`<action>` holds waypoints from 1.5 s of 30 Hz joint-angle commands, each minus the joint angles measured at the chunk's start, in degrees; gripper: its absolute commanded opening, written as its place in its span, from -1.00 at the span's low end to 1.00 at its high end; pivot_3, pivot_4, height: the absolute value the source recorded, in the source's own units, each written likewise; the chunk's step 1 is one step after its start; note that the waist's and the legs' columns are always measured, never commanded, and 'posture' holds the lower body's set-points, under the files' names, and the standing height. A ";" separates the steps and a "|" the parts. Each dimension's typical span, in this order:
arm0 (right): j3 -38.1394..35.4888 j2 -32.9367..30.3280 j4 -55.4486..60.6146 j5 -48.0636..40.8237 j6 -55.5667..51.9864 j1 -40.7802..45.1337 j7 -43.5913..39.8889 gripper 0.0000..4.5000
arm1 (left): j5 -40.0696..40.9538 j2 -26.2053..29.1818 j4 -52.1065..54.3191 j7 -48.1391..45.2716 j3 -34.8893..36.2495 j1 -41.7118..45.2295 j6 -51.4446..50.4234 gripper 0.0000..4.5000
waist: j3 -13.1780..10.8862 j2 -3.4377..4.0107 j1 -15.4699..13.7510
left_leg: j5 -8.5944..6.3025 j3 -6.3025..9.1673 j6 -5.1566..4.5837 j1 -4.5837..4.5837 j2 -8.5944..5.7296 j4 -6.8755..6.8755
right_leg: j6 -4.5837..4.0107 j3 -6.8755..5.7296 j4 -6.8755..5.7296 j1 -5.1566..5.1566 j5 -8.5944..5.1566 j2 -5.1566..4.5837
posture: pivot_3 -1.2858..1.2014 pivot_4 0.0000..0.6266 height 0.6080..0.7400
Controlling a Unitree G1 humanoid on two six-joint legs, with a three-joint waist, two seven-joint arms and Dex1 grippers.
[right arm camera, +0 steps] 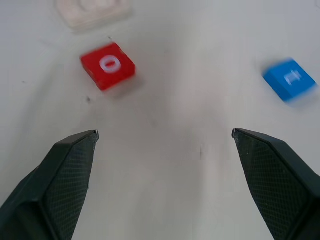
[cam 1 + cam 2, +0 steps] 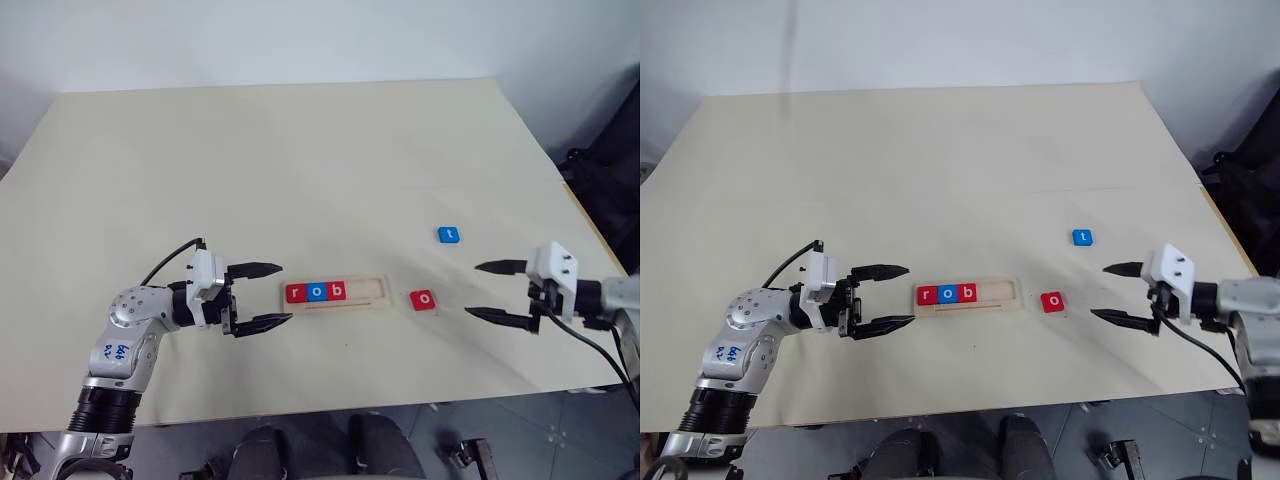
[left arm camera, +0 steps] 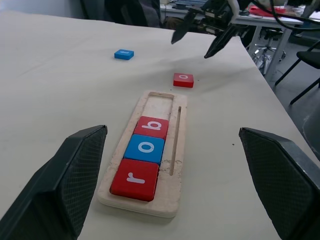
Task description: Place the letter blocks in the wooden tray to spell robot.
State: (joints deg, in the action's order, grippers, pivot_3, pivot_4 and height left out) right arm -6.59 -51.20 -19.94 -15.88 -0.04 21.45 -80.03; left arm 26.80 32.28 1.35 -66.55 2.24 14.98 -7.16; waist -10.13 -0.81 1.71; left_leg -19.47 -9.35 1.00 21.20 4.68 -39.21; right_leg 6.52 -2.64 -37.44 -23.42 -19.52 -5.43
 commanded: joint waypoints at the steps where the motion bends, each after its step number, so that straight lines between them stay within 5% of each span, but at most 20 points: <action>1: 4.55 -0.03 -2.55 1.12 -0.59 5.43 -5.41 0.99 | 0.74 0.19 2.24 0.52 0.88 0.00 0.49 1.00 | 0.00 0.00 -0.08 | 0.00 0.00 0.00 0.00 0.01 0.00 | 0.00 -0.01 0.00 0.00 0.00 0.00 | 0.03 -0.52 1.00; 10: 14.24 4.41 -10.51 4.94 1.55 14.05 -10.85 0.99 | 0.48 -0.32 3.57 1.49 0.14 -0.12 0.73 1.00 | 0.00 0.00 -0.11 | 0.00 -0.03 -0.01 0.09 0.00 -0.03 | 0.00 -0.06 0.01 -0.04 0.00 -0.06 | 0.03 -0.52 1.00; 13: 15.59 5.36 -12.45 5.71 3.38 14.37 -10.83 0.73 | 0.54 -0.21 4.04 1.70 0.20 -0.30 0.68 1.00 | 0.00 0.01 -0.09 | 0.00 -0.03 0.00 0.08 0.01 -0.03 | 0.00 -0.06 -0.02 -0.06 0.00 -0.05 | 0.03 -0.52 1.00; 21: 14.94 6.39 -11.74 5.10 5.07 13.55 -9.17 -0.35 | 0.73 0.19 4.29 1.83 0.74 -0.57 0.51 1.00 | 0.00 0.01 -0.10 | 0.00 -0.04 0.00 0.07 0.02 -0.04 | 0.00 -0.05 -0.03 -0.04 0.00 -0.06 | 0.03 -0.52 1.00; 32: 16.54 11.25 4.50 2.46 -12.35 19.33 -3.47 -0.35 | 0.40 0.16 3.12 -0.49 -0.60 0.25 1.14 1.00 | 0.00 0.02 0.02 | 0.01 0.02 0.02 0.06 0.05 -0.04 | -0.06 -0.02 -0.18 -0.16 -0.03 -0.05 | 0.03 -0.52 1.00; 45: 24.12 18.30 4.28 7.94 -13.45 21.73 -1.13 -0.35 | 0.68 0.68 5.04 1.41 0.72 -1.80 0.83 1.00 | 0.00 0.01 -0.07 | 0.01 -0.04 0.01 0.16 0.01 -0.06 | -0.08 -0.10 -0.21 -0.17 -0.04 -0.10 | 0.03 -0.52 1.00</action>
State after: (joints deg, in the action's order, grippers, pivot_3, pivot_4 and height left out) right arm 17.69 -32.47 -16.30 -7.75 -14.24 42.46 -80.67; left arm 26.70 32.40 3.85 -65.57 1.71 13.59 -6.78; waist -10.13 -0.80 1.64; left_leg -19.46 -9.38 1.02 21.35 4.70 -39.27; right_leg 6.44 -2.74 -37.64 -23.59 -19.56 -5.52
